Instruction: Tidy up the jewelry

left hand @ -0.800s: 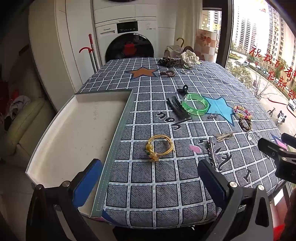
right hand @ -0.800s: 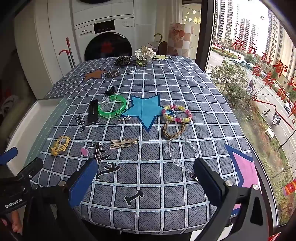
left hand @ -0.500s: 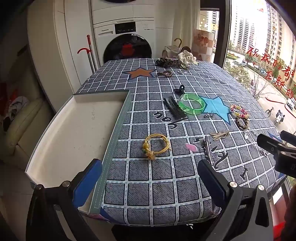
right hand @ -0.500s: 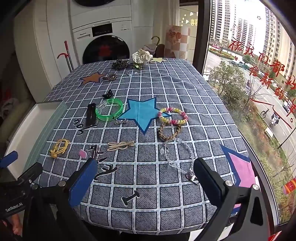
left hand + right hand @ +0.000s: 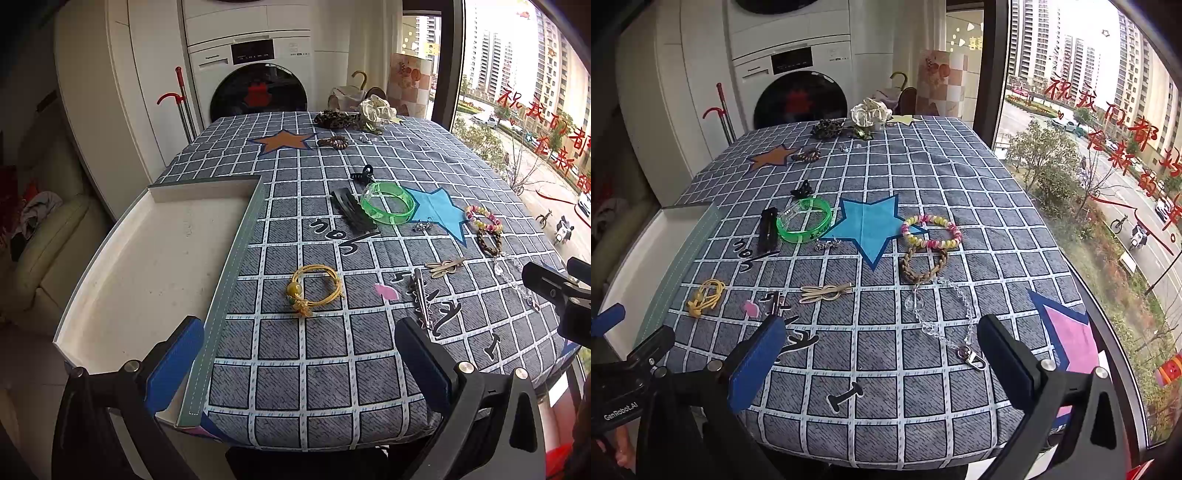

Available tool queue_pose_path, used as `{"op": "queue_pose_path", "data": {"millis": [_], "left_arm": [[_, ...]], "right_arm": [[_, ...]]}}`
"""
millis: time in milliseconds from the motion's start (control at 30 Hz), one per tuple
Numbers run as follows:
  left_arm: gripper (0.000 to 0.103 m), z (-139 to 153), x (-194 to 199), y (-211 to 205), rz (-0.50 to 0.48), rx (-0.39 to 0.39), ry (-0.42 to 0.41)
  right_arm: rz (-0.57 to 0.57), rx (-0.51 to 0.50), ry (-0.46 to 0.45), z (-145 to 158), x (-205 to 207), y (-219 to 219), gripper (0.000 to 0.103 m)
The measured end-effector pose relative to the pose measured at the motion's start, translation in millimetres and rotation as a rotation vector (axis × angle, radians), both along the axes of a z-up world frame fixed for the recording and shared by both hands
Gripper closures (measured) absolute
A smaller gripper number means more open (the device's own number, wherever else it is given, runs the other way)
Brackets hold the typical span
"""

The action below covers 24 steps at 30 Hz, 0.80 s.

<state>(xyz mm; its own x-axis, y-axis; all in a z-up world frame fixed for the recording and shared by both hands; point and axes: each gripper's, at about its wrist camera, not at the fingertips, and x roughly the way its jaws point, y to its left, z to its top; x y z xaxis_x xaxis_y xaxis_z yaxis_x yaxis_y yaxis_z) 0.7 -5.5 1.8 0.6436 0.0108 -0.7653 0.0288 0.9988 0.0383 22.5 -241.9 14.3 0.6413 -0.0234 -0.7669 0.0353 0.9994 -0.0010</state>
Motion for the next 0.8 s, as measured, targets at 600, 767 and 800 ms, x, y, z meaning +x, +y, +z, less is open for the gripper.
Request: {"op": "queue_pose_path", "data": {"millis": [600, 767, 800], "left_arm": [[0.000, -2.3, 1.7, -3.6, 0.004, 0.017, 0.005], [0.000, -2.8, 1.5, -4.3, 0.003, 0.020, 0.006], [0.000, -2.9, 1.5, -4.4, 0.003, 0.021, 0.006]], "right_arm": [[-0.001, 0.006, -0.001, -0.4, 3.0, -1.7, 0.000], [-0.003, 0.009, -0.001, -0.9, 2.4, -3.1, 0.000], [-0.005, 0.010, -0.001, -1.7, 1.8, -4.3, 0.000]]}}
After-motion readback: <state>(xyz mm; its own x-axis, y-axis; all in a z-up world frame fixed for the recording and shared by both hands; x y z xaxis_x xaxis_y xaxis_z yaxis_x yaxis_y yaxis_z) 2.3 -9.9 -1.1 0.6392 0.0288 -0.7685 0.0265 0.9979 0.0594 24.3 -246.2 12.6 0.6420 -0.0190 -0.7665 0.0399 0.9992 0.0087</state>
